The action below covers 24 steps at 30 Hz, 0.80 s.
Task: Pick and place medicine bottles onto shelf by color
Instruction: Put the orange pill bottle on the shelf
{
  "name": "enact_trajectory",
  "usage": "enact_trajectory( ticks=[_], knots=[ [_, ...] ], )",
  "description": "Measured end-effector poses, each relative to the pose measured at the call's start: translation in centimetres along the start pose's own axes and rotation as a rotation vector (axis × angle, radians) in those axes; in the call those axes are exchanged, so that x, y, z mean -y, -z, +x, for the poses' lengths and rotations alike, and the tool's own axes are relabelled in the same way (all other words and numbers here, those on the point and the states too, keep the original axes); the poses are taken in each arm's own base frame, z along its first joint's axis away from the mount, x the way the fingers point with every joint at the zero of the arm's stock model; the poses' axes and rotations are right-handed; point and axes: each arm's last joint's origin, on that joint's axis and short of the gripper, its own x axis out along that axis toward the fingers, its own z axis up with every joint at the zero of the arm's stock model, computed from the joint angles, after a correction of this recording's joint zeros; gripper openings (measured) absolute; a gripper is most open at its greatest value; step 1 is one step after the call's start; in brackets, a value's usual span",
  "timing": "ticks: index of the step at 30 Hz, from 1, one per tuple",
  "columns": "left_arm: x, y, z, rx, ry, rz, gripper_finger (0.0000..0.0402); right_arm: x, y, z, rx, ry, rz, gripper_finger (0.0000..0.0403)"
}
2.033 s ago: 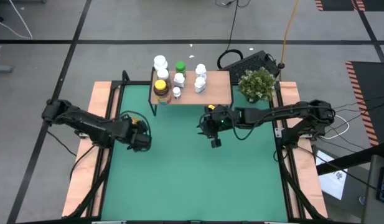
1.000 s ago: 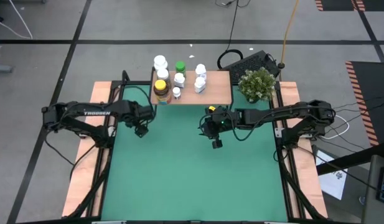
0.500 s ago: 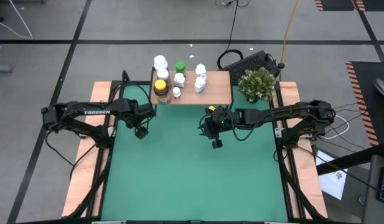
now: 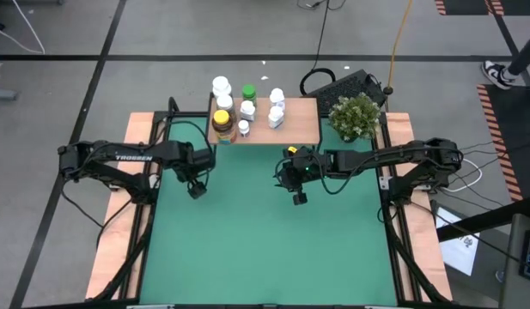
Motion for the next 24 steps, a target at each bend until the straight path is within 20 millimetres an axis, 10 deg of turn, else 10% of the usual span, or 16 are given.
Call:
enact_trajectory(
  ticks=[15, 24],
  knots=[
    [2.1, -1.2, -2.5, 0.142, -0.089, 0.479, 0.0390, 0.0, 0.1, 0.0, -0.013, -0.005, -0.013, 0.0121],
    [0.9, -1.6, -2.0, 0.115, -0.206, 0.471, 0.0390, -0.1, 0.2, 0.0, -0.024, -0.009, -0.013, 0.0121]
  ],
)
